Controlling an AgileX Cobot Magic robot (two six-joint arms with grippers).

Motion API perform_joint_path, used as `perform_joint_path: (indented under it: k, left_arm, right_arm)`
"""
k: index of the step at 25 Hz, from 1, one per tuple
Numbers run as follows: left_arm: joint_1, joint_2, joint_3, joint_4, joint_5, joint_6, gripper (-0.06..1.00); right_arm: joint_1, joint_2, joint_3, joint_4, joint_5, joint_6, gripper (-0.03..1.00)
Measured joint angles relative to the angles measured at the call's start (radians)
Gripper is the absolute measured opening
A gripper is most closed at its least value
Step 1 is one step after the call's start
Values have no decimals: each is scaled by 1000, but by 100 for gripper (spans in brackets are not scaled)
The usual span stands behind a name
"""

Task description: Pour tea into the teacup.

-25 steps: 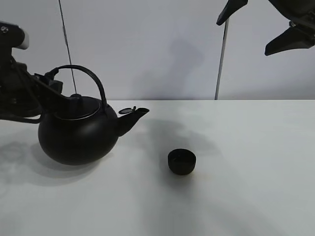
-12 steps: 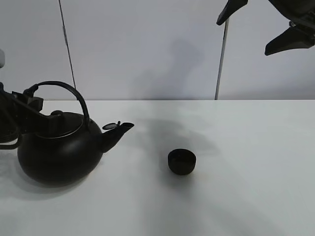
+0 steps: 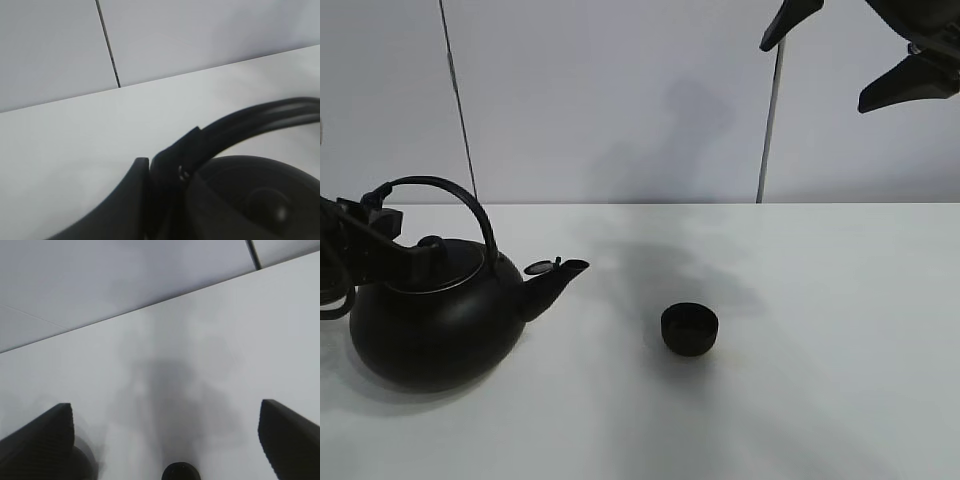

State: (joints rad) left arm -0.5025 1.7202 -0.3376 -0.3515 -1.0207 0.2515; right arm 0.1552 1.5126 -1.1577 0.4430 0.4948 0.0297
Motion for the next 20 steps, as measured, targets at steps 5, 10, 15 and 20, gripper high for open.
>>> perform_joint_path:
  k: [5,10,15,20]
  left_arm:
    - [0,0,0,12,-4,-4,15]
    - [0,-2,0,44,-20,-13,21]
    - [0,-2,0,80,-33,-19,23]
    - [0,-9,0,84,-39,-72,29]
  right_arm:
    - [0,0,0,0,0,0,69]
    - [0,0,0,0,0,0,69]
    - [0,0,0,0,0,0,69]
    - [0,0,0,0,0,0,69]
